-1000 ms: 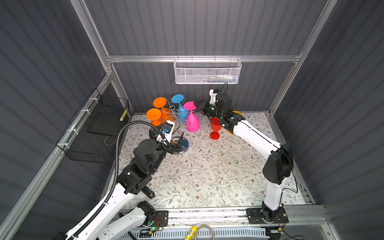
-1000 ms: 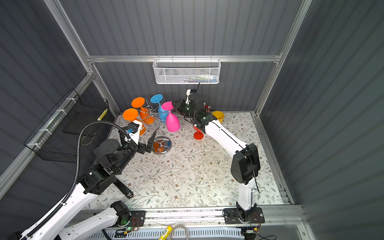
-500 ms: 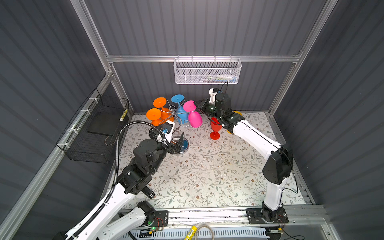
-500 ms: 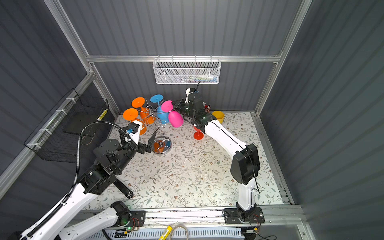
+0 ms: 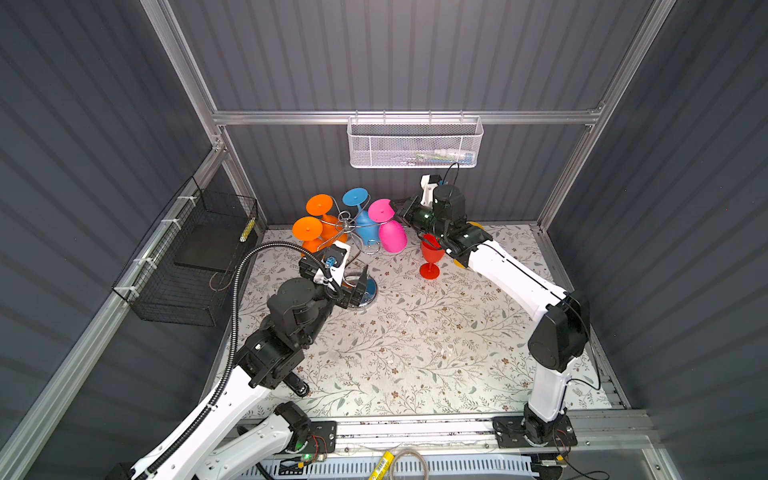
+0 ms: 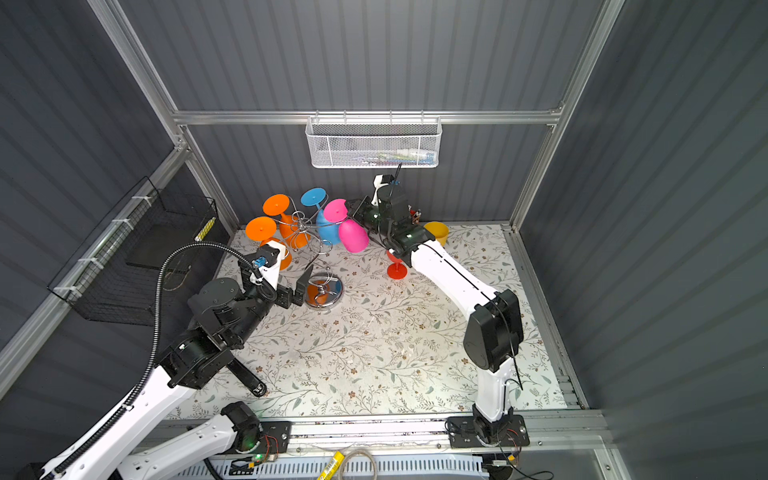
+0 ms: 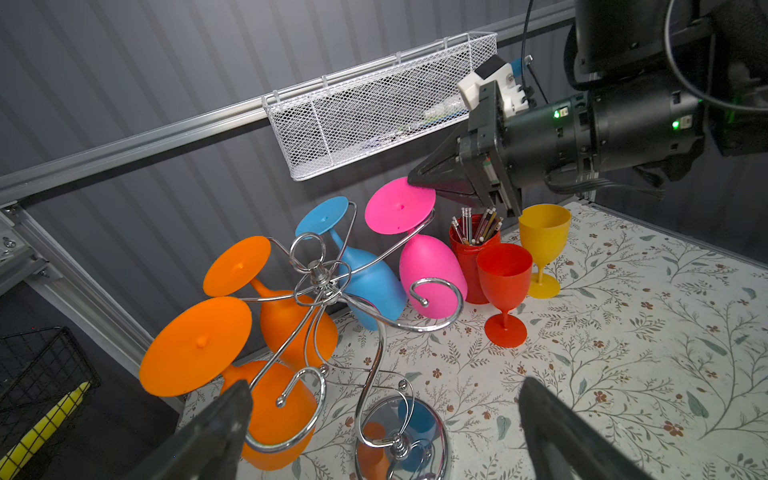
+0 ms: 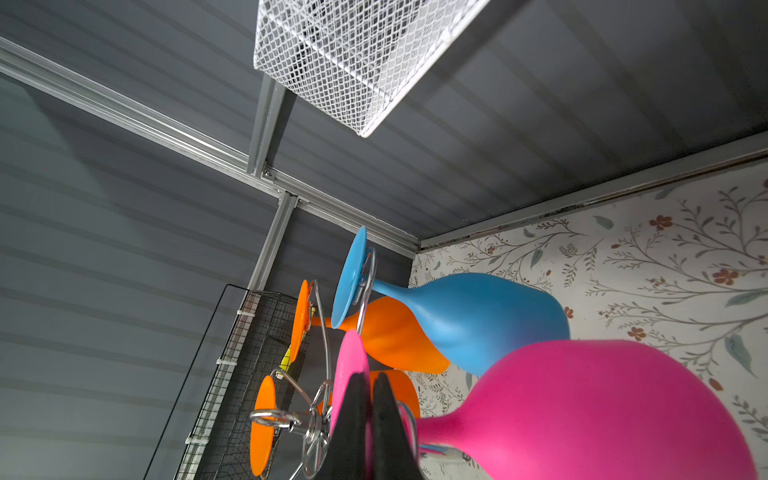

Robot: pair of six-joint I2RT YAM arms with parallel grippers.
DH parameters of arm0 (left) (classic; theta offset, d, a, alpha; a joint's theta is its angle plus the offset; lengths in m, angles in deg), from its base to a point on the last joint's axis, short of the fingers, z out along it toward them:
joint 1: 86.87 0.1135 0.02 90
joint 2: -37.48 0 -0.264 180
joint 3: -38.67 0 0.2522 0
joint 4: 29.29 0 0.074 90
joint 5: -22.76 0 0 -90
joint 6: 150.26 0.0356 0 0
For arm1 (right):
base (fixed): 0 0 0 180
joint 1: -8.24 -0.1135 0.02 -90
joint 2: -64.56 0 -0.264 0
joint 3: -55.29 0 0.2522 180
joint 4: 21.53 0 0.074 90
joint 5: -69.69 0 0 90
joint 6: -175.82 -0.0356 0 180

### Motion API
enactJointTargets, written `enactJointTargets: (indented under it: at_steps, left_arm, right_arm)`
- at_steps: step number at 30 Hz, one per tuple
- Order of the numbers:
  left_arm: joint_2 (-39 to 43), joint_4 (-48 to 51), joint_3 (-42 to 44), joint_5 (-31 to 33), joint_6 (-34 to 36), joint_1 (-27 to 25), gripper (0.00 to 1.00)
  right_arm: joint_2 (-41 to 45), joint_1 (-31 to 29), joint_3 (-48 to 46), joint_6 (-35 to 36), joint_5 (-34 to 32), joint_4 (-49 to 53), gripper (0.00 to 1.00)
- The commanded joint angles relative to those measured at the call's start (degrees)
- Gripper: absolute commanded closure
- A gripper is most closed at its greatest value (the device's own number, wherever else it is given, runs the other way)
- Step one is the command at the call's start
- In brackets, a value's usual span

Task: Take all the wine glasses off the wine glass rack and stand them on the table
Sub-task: 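Position the right gripper at the pink glass stem and close it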

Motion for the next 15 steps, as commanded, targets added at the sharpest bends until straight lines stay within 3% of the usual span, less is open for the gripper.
enactJointTargets:
  at_steps: [1, 15]
  left_arm:
    - [0.2, -1.5, 0.5, -0.8, 0.5, 0.3, 0.00]
    - [0.3, -1.3, 0.4, -1.2, 0.4, 0.3, 0.00]
  right_arm:
    - [3.2, -0.3, -1.7, 0.9, -0.7, -2.1, 1.00]
    - [6.3, -0.9, -6.4, 1.4, -0.3, -2.5, 1.00]
